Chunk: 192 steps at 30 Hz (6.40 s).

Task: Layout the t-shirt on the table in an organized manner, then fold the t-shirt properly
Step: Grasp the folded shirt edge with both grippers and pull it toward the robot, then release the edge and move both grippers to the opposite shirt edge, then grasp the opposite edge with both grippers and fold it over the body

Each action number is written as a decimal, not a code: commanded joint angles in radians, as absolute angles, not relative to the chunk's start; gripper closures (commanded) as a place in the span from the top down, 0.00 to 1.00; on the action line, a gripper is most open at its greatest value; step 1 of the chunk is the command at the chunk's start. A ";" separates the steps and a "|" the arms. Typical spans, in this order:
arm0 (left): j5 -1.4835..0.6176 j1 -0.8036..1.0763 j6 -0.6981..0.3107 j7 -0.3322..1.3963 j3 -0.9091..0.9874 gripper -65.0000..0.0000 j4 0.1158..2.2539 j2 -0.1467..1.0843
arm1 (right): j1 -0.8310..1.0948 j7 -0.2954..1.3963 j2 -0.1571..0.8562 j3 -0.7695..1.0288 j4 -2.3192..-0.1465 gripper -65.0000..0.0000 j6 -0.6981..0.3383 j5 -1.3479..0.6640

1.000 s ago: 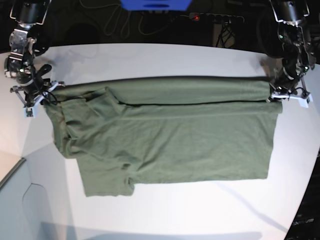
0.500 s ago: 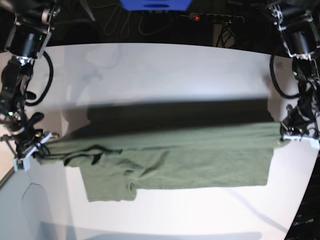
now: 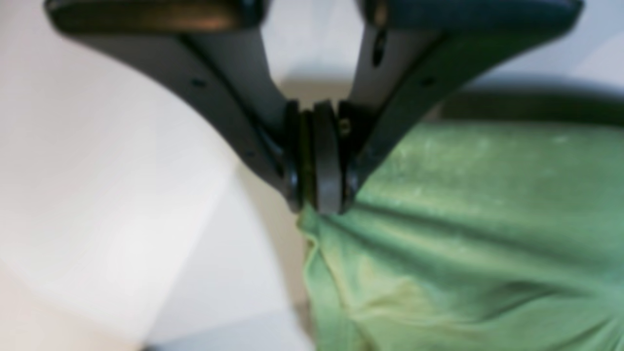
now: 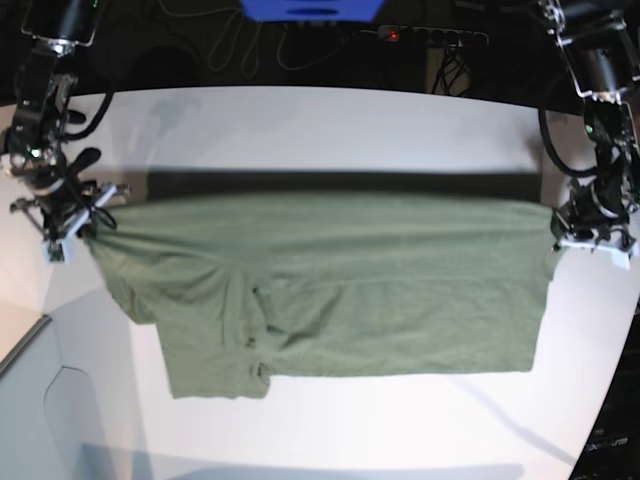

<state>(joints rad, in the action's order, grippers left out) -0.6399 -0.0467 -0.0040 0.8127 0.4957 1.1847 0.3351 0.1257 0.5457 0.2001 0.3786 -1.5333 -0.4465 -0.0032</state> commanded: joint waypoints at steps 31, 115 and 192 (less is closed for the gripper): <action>-0.647 0.225 -0.007 0.779 0.503 0.00 1.204 0.349 | 0.542 0.226 0.191 0.386 -1.567 0.00 -0.433 -0.004; -0.211 -0.501 -0.084 0.271 0.334 0.67 0.492 0.309 | -0.432 0.197 0.205 0.159 -0.587 0.46 -0.426 0.001; -0.214 0.102 -0.084 0.222 0.371 0.00 1.320 0.222 | 0.351 0.183 0.094 0.278 -1.719 0.00 -0.452 -0.007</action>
<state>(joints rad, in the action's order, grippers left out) -0.2123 0.1139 -0.0849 0.2474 0.3649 1.3041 0.2104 0.3534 0.2123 0.0856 0.2733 -1.7016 -0.4488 0.0017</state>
